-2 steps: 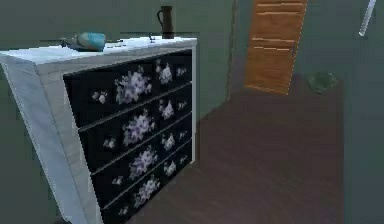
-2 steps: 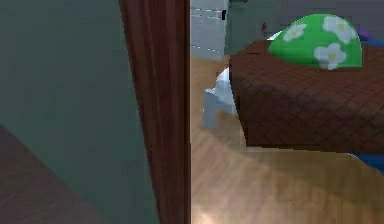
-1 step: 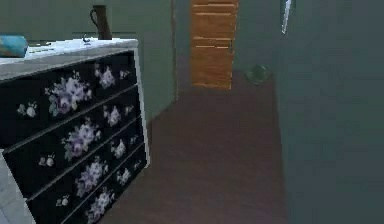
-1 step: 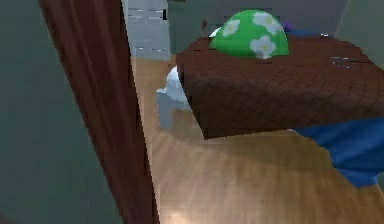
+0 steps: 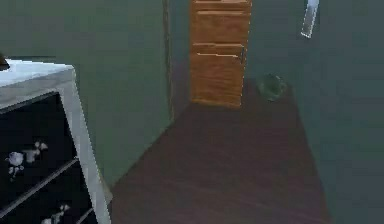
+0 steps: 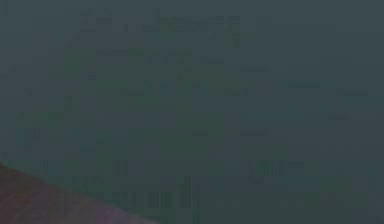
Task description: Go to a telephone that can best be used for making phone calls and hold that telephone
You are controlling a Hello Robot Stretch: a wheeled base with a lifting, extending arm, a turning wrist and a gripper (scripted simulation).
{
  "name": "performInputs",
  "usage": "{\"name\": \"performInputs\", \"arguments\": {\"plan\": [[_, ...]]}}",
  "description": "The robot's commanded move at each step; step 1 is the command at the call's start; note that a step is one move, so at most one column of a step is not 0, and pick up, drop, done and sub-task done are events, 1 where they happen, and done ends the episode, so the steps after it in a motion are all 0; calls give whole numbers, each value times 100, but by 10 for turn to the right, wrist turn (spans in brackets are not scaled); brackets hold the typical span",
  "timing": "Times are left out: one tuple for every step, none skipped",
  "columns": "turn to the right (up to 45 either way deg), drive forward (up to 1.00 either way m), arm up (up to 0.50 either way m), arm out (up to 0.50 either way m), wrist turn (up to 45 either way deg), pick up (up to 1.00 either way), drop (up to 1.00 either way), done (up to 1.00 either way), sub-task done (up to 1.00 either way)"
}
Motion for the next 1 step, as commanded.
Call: {"name": "performInputs", "arguments": {"plan": [[0, 100, 0, 0, 0, 0, 0, 0, 0]]}}
